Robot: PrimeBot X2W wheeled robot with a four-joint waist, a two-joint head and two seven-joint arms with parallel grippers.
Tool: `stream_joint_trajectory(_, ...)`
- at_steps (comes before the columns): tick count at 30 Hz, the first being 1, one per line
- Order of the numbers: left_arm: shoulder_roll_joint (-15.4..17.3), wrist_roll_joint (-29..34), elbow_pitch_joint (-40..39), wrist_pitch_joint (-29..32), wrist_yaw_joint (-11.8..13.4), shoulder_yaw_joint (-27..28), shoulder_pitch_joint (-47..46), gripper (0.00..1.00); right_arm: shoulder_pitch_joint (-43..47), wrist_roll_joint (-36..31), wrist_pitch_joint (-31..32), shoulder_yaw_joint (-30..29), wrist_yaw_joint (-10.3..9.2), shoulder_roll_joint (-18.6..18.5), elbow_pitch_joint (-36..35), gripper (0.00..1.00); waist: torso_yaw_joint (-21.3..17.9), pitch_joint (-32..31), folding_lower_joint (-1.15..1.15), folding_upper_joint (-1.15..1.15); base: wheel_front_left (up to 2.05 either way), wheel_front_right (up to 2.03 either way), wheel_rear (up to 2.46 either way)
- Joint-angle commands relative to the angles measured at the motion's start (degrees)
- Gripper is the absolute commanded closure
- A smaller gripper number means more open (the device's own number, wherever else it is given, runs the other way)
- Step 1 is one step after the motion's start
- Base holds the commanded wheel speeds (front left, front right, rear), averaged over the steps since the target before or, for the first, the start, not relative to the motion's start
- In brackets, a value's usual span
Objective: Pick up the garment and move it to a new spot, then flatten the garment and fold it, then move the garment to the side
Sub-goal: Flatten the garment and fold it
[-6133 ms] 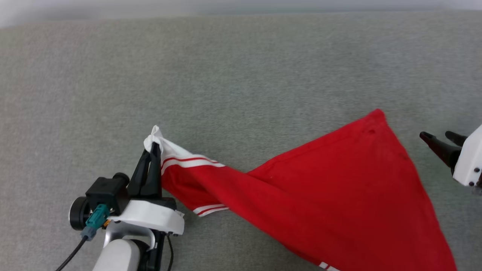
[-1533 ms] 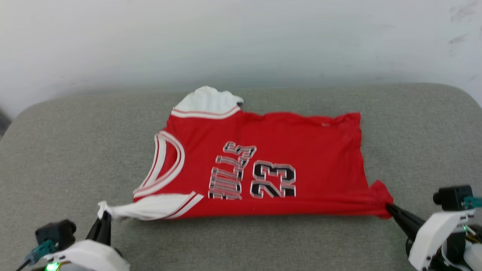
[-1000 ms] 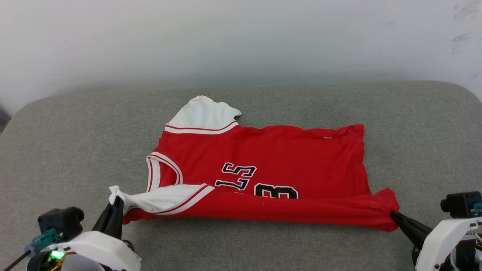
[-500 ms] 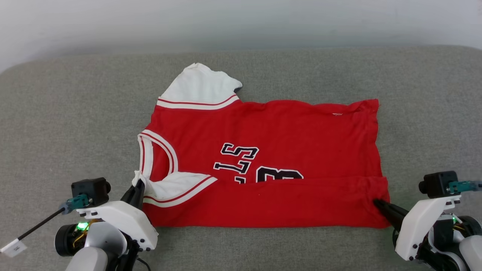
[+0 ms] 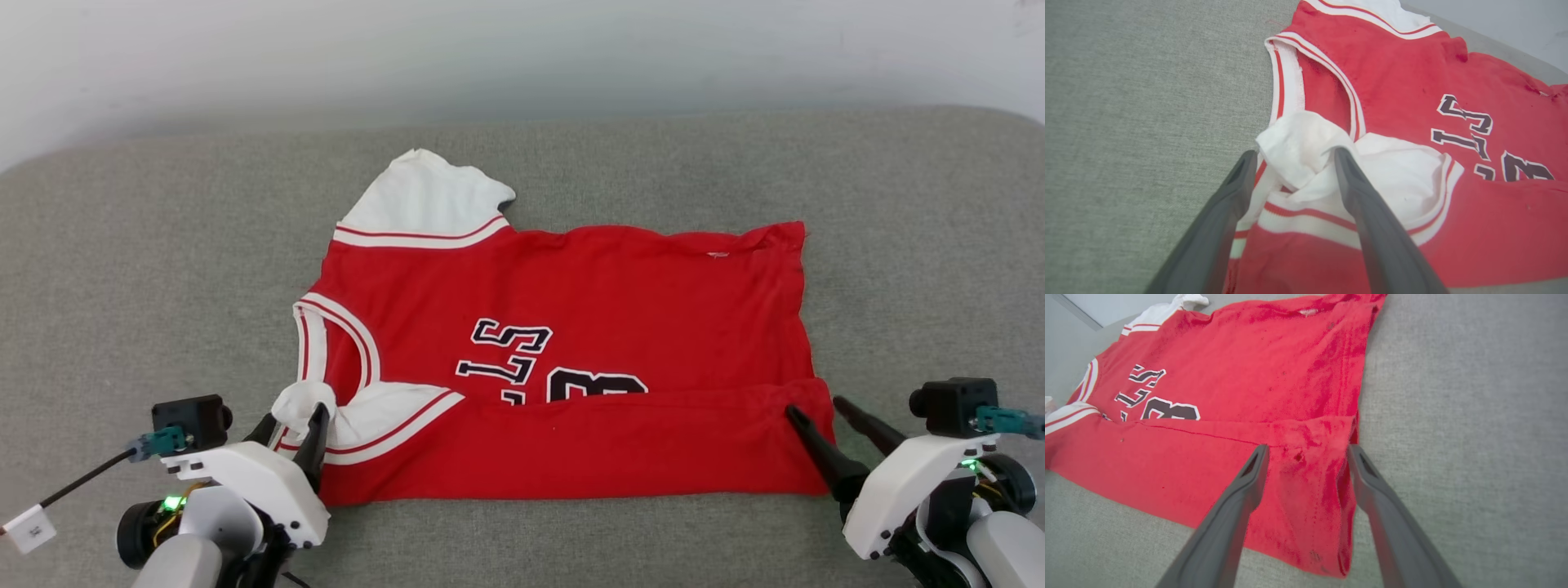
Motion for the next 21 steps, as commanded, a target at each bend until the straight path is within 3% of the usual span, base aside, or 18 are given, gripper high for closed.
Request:
stream_joint_trajectory(1,0.8,-0.5,0.5,0.3,-0.5,0.2,-0.1,0.0,-0.4,-1.5,-3.9,0.0,-0.04,-0.6,-0.4,0.0,-0.3,-1.5,-0.01,0.0,0.0,0.0,0.0)
stream_joint_trajectory(5,1.9,-1.1,0.2,1.3,-0.6,0.9,0.7,0.0,0.1,-4.8,-10.9,-0.1,-0.04,-1.3,-1.5,0.0,-0.8,-3.1,-0.01,0.0,0.0,0.0,0.0)
stream_joint_trajectory(10,5.8,-1.6,-2.3,5.5,-1.5,1.2,1.6,0.0,1.9,-9.9,-19.2,-2.5,-0.04,-0.7,-3.1,0.0,-1.7,-5.2,-0.01,0.0,0.0,0.0,0.0)
stream_joint_trajectory(21,15.5,-9.4,-8.1,26.4,-4.6,1.5,2.2,0.0,9.9,-17.1,-21.4,-11.1,-0.04,4.2,-13.4,0.0,-3.3,-6.1,-0.01,0.0,0.0,0.0,0.0)
